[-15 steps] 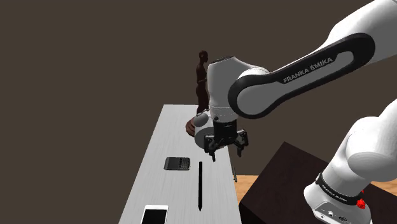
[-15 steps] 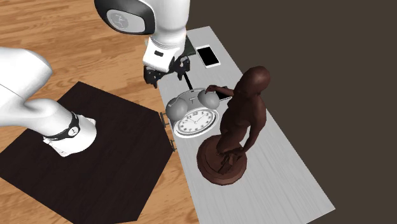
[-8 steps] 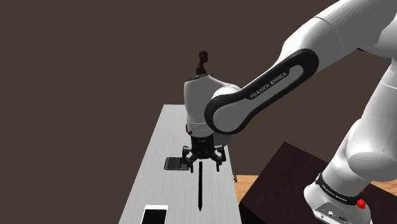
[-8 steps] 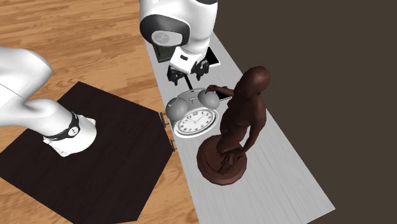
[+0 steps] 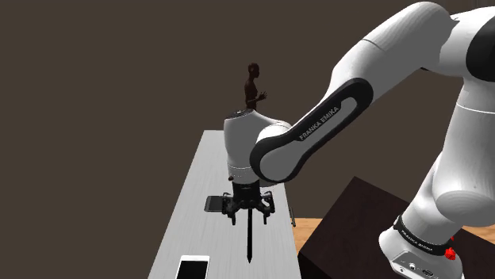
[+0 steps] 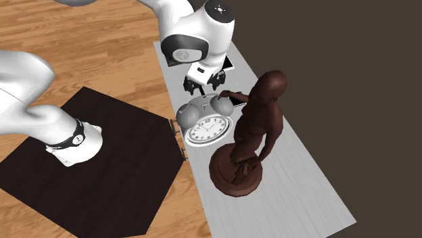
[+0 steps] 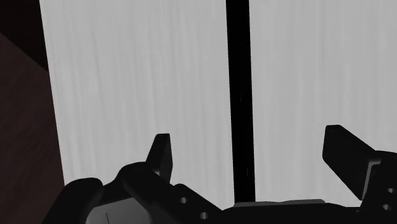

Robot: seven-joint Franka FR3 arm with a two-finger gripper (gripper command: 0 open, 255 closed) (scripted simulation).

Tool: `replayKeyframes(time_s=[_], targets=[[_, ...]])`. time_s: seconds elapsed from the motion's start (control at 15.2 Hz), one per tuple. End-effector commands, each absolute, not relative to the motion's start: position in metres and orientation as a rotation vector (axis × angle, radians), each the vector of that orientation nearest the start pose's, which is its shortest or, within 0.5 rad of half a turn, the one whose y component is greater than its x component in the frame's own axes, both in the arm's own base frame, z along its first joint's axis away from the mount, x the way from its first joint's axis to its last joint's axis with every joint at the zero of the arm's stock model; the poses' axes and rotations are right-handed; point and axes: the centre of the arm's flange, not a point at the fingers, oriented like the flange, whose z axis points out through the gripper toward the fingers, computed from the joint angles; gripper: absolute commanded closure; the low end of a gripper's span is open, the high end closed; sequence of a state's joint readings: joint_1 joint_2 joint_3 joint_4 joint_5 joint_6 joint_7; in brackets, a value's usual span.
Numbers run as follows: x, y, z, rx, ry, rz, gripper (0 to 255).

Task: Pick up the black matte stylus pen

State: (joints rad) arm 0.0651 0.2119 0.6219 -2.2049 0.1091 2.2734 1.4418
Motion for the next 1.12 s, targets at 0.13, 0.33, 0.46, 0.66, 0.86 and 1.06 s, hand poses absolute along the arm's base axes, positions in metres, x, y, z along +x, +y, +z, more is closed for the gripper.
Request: replayKeyframes(time_s=[0.13,0.33,0.46,0.66,0.86,1.06], targets=[[0.413,0.341,0.286,-2.849,1.263,0.359,255],[0.413,0.342,0.286,-2.849,1.263,0.359,255],[0.414,0.343,0.285,-2.849,1.263,0.359,255],[0.414,0.344,0.284,-2.850,1.263,0.359,255],[0.413,0.342,0.297,-2.849,1.263,0.359,255],[0.413,0.342,0.313,-2.849,1.263,0.359,255]])
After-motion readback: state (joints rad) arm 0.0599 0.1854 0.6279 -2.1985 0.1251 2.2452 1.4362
